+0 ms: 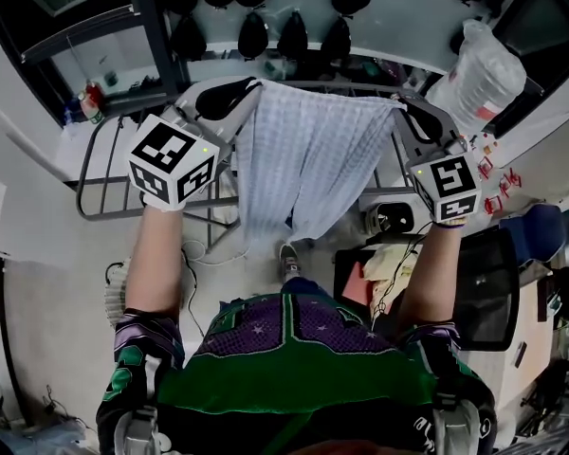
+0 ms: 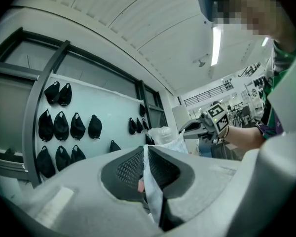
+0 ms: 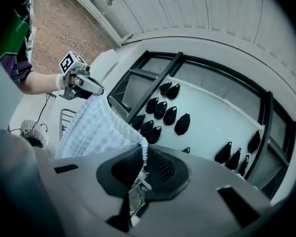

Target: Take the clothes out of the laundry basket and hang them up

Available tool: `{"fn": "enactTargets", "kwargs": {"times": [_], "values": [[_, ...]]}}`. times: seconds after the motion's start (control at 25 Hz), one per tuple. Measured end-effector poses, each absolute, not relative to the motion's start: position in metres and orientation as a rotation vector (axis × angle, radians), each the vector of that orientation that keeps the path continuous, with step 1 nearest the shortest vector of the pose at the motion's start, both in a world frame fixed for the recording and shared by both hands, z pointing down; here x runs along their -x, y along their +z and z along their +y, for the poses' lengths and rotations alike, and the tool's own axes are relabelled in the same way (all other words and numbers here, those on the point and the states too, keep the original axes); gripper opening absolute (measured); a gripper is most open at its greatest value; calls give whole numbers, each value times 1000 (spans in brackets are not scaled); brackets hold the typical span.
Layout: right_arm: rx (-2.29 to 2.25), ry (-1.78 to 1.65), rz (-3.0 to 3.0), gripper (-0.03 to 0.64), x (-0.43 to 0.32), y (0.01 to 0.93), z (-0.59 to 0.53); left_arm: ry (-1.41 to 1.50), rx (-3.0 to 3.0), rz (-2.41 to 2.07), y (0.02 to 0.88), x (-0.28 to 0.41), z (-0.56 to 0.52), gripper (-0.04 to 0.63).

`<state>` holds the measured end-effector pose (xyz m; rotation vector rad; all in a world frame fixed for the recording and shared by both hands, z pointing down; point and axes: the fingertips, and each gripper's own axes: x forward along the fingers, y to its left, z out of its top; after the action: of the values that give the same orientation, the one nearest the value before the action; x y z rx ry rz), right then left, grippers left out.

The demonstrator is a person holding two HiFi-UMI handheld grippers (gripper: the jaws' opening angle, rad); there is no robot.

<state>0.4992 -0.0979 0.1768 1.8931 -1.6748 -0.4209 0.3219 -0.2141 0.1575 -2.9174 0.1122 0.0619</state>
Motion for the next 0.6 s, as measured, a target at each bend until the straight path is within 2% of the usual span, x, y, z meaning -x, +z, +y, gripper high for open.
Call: {"fn": "enactTargets", "kwargs": {"times": [0.36, 0.6], "values": [[-1905, -498, -1704, 26, -570, 155, -129, 23, 2882, 198, 146, -394, -248, 38], [-1892, -445, -1786, 26, -624, 176, -182, -76, 2890, 284, 166, -446, -307, 38]]}}
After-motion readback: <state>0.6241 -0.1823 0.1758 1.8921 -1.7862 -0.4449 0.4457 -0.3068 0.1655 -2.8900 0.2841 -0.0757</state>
